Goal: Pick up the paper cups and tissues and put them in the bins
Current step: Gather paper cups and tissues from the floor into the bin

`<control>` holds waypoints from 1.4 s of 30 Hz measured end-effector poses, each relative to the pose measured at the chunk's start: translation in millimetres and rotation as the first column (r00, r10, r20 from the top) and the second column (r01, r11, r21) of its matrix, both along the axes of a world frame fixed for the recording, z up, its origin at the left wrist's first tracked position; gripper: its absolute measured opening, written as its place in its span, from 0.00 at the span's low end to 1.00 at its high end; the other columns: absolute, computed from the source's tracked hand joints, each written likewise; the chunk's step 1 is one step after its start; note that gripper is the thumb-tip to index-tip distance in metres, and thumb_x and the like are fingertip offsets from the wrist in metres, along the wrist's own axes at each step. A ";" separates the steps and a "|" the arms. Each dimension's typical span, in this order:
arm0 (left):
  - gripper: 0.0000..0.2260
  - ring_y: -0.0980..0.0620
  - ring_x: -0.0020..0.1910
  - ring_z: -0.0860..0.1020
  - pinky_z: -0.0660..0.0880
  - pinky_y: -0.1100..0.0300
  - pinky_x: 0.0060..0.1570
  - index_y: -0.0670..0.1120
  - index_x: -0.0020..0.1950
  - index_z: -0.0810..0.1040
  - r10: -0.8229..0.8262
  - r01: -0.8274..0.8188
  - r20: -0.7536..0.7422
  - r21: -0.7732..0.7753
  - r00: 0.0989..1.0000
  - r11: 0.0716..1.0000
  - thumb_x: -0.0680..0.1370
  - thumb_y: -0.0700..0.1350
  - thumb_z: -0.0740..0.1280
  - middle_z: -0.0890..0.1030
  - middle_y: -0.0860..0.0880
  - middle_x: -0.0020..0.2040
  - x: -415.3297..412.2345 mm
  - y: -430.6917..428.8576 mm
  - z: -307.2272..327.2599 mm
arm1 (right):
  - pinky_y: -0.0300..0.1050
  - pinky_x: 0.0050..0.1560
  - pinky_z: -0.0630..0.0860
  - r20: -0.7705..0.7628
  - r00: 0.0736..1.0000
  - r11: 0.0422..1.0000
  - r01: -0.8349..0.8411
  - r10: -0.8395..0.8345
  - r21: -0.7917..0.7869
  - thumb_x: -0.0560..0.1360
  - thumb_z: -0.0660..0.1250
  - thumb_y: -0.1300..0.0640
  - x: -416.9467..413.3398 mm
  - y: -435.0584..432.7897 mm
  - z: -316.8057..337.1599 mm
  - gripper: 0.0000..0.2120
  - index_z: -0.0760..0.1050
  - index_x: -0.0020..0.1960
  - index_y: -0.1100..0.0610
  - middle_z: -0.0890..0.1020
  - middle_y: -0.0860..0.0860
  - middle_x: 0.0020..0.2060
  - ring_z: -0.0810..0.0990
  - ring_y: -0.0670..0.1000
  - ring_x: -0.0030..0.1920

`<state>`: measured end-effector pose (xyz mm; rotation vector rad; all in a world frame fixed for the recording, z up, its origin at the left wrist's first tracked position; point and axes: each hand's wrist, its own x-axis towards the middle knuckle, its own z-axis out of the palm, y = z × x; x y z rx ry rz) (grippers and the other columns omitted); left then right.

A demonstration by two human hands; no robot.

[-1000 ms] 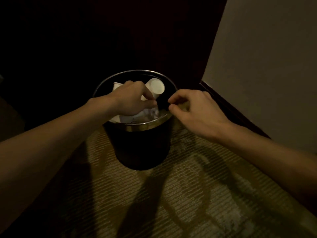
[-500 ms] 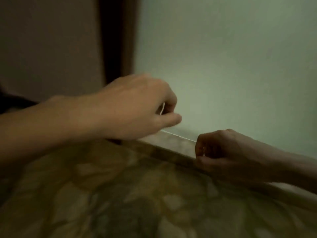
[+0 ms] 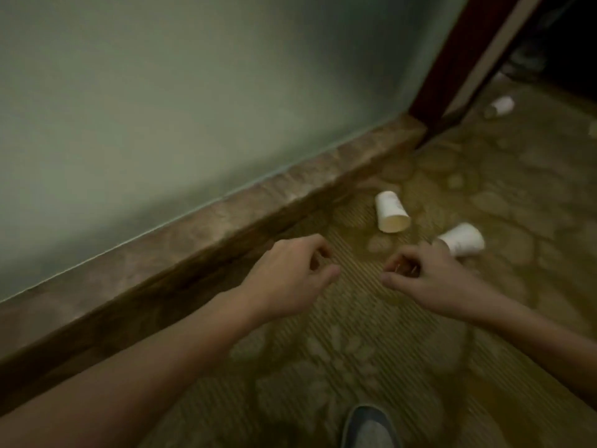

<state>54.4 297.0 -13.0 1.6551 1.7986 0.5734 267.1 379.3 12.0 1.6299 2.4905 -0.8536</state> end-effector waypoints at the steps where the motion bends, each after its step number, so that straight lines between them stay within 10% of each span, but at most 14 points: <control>1: 0.14 0.54 0.51 0.79 0.76 0.54 0.53 0.53 0.60 0.76 -0.010 0.010 0.009 -0.024 1.000 1.000 0.77 0.57 0.66 0.80 0.55 0.50 16.0 24.8 -12.1 | 0.48 0.47 0.78 -0.021 0.997 0.997 0.068 -0.068 0.022 0.72 0.71 0.44 17.5 13.8 -16.0 0.06 0.76 0.44 0.43 0.78 0.45 0.38 0.77 0.42 0.40; 7: 0.17 0.50 0.54 0.77 0.73 0.56 0.57 0.53 0.62 0.76 0.047 -0.027 0.088 -0.218 0.995 0.976 0.76 0.58 0.67 0.79 0.53 0.50 88.2 132.1 -71.2 | 0.55 0.57 0.74 -0.095 0.926 0.921 0.373 -0.364 0.109 0.74 0.69 0.45 80.8 97.0 -91.7 0.17 0.73 0.58 0.51 0.76 0.51 0.54 0.75 0.53 0.56; 11: 0.19 0.49 0.56 0.78 0.74 0.56 0.56 0.50 0.63 0.76 0.074 -0.049 0.071 -0.304 0.995 0.951 0.76 0.59 0.67 0.80 0.51 0.52 115.9 175.4 -98.1 | 0.49 0.46 0.73 -0.268 0.588 0.635 0.760 -0.763 -0.140 0.70 0.70 0.39 108.5 129.7 -126.4 0.29 0.65 0.63 0.53 0.74 0.53 0.59 0.75 0.54 0.55; 17: 0.32 0.43 0.62 0.74 0.72 0.51 0.62 0.46 0.67 0.71 0.399 -0.351 0.089 -0.329 0.913 0.877 0.74 0.68 0.63 0.76 0.43 0.64 141.8 243.9 -118.4 | 0.46 0.51 0.67 -0.310 0.238 0.357 0.835 -0.921 -0.419 0.68 0.72 0.37 132.0 165.2 -159.6 0.41 0.58 0.70 0.55 0.72 0.53 0.64 0.70 0.51 0.53; 22: 0.44 0.43 0.50 0.78 0.75 0.54 0.39 0.41 0.68 0.71 0.551 -0.411 0.137 -0.526 0.823 0.745 0.67 0.76 0.61 0.78 0.43 0.58 155.6 275.8 -134.9 | 0.48 0.61 0.69 -0.323 0.149 0.301 0.815 -0.935 -0.495 0.68 0.74 0.40 136.6 180.9 -175.1 0.45 0.55 0.73 0.56 0.71 0.53 0.68 0.71 0.55 0.64; 31: 0.28 0.51 0.41 0.79 0.70 0.59 0.31 0.45 0.62 0.70 0.576 -0.408 0.216 -0.518 0.788 0.752 0.70 0.60 0.73 0.78 0.47 0.47 182.0 292.2 -141.7 | 0.44 0.46 0.74 -0.396 0.098 0.336 0.731 -0.913 -0.593 0.69 0.75 0.48 146.3 179.0 -182.1 0.33 0.58 0.64 0.49 0.73 0.49 0.57 0.75 0.47 0.50; 42: 0.29 0.43 0.56 0.81 0.74 0.36 0.55 0.52 0.62 0.78 0.554 0.294 0.706 -0.697 0.442 0.654 0.63 0.60 0.73 0.81 0.45 0.59 264.8 198.9 -120.2 | 0.47 0.49 0.81 -0.321 -0.090 0.180 0.671 -0.943 -0.719 0.70 0.74 0.45 216.1 70.7 -159.4 0.31 0.62 0.67 0.44 0.78 0.49 0.56 0.81 0.50 0.53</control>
